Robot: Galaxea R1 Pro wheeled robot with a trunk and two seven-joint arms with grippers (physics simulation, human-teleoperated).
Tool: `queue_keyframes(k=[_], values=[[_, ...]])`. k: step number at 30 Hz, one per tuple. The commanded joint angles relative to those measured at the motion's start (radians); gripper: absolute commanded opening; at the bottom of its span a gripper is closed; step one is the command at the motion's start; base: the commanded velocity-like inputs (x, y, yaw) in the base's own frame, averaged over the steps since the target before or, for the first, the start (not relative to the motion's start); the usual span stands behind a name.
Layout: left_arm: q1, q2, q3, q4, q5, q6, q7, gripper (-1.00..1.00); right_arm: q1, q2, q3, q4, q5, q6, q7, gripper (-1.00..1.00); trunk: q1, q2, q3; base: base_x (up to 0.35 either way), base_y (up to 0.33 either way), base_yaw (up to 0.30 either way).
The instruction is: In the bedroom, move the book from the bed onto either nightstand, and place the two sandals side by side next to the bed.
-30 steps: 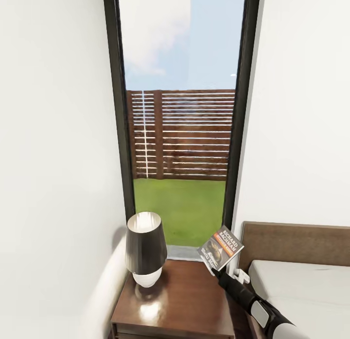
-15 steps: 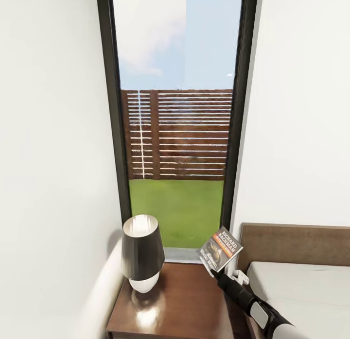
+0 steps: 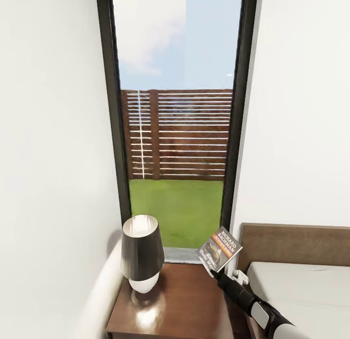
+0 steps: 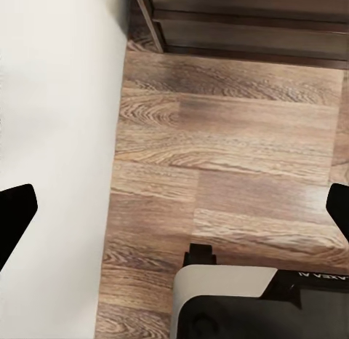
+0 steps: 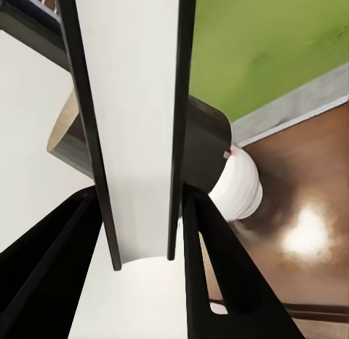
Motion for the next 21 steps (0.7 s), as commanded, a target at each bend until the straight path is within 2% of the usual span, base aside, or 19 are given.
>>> queue_keyframes(k=[1, 6, 15, 21], values=[[0.0, 0.001, -0.008, -0.003, 0.008, 0.006, 0.006, 1.0, 0.0, 0.001, -0.01, -0.001, 0.01, 0.006, 0.01, -1.0, 0.0, -0.001, 0.0, 0.0, 0.0, 0.0], [0.0, 0.0, -0.008, -0.003, 0.008, 0.006, 0.006, 1.0, 0.0, 0.001, -0.007, 0.01, 0.011, 0.019, 0.026, -1.0, 0.0, -0.001, 0.0, 0.0, 0.0, 0.0], [0.0, 0.0, -0.008, -0.003, 0.008, 0.005, 0.006, 1.0, 0.0, -0.007, -0.003, 0.064, 0.033, 0.153, 0.06, -1.0, 0.0, -0.001, 0.0, 0.0, 0.0, 0.0], [0.0, 0.0, -0.008, -0.003, 0.008, 0.005, 0.006, 1.0, 0.001, -0.007, -0.005, 0.072, 0.059, 0.187, 0.096, -1.0, 0.0, -0.001, 0.0, 0.0, 0.0, 0.0]])
